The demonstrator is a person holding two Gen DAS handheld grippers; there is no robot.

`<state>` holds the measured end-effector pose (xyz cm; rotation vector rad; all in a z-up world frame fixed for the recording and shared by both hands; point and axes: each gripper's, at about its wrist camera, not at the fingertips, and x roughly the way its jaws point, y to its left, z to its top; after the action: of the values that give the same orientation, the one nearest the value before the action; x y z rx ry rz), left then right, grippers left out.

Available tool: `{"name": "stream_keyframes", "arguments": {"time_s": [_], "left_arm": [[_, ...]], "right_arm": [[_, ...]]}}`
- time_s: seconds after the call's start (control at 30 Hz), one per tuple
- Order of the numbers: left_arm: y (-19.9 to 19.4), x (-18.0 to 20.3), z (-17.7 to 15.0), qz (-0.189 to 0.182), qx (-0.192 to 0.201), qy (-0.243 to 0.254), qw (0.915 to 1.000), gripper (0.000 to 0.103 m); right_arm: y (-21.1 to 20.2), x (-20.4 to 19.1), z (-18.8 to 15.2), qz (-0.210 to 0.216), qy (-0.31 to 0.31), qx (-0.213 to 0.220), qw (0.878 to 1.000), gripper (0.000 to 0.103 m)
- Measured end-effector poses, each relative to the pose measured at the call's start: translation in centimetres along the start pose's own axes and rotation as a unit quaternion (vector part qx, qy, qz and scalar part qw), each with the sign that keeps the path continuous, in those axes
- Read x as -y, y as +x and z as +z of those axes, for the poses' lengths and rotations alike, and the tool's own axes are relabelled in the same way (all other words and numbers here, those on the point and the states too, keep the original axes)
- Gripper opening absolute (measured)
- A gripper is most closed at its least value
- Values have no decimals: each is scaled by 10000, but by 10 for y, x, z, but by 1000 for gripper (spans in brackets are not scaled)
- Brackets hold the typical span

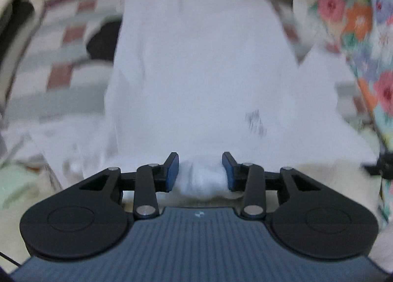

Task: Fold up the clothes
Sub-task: 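Lay the shirt flat on the mat and open both grippers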

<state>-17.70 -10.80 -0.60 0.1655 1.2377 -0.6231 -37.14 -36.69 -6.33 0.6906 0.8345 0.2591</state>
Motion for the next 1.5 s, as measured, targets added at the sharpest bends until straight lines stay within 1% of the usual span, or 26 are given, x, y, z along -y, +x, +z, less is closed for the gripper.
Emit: {"name": "stream_keyframes", "arguments": {"time_s": [0.03,0.13,0.23,0.27,0.3,0.37,0.43,0.5,0.6,0.63,0.67,0.73,0.8,0.83,0.87,0.9,0.93,1.0,1.03,1.13,1.27,1.33,1.37,1.43,1.47,1.5], "left_arm": [[-1,-5,-3,-136,-55,-192,9997,39],[-7,-12,1,-247,-253,-494,9982,39],[-15,3,16,-76,-401,-229,9989,37],[-21,12,23,-89,-343,-61,9994,37],[-29,23,31,-150,-230,117,9996,39],[-46,50,52,-341,62,525,9980,40],[-53,76,72,-477,332,909,9942,41],[-49,109,91,-553,502,1241,9895,41],[-17,165,111,-676,685,1801,9789,41],[0,182,112,-631,703,1992,9754,41],[18,198,112,-551,703,2181,9718,41],[56,227,106,-332,566,2406,9684,40],[87,244,100,-254,450,2501,9668,40],[101,247,96,-152,437,2569,9653,40],[113,251,93,47,438,2668,9627,39],[123,255,89,308,426,2830,9577,38],[127,256,84,469,404,2969,9529,38],[130,255,73,685,355,3203,9442,38],[130,253,70,657,306,3221,9439,39],[124,244,68,416,290,3049,9510,40],[122,236,75,438,400,2761,9593,40],[123,233,76,446,414,2636,9627,40],[124,231,77,454,416,2568,9645,41],[128,226,80,504,420,2403,9685,41],[131,223,80,575,400,2321,9702,41],[135,221,80,654,368,2252,9714,41]], "right_arm": [[6,7,-5,-159,-38,-223,9996,7],[8,18,-13,129,230,-188,9995,10],[3,30,-10,368,400,-189,9983,14],[-2,32,-8,430,373,-186,9982,22],[-7,34,-6,491,344,-180,9980,34],[-29,38,3,464,164,26,9988,45],[-55,51,11,216,139,385,9989,48],[-77,68,22,-89,236,771,9967,49],[-99,102,38,-824,634,1337,9856,50],[-103,112,43,-1048,701,1480,9809,50],[-106,123,47,-1269,766,1619,9756,50],[-102,137,55,-1609,872,1769,9671,50],[-96,151,60,-1641,1048,1794,9643,49],[-90,157,61,-1679,1154,1810,9621,49],[-84,163,63,-1720,1260,1826,9598,50],[-79,171,62,-1855,1381,1843,9553,51],[-73,179,61,-1990,1502,1858,9504,52],[-65,197,64,-2312,1784,1898,9374,52],[-64,207,65,-2458,1905,1934,9305,52],[-56,229,75,-2949,1924,1983,9147,52],[-51,253,91,-3320,2101,2195,8930,56],[-47,255,100,-3325,2102,2291,8904,64],[-42,255,105,-3367,1970,2263,8925,70],[-27,250,113,-3603,1639,2172,8923,78],[-19,247,118,-3721,1467,2121,8916,90],[-7,241,121,-3905,1093,1945,8931,100]]}}
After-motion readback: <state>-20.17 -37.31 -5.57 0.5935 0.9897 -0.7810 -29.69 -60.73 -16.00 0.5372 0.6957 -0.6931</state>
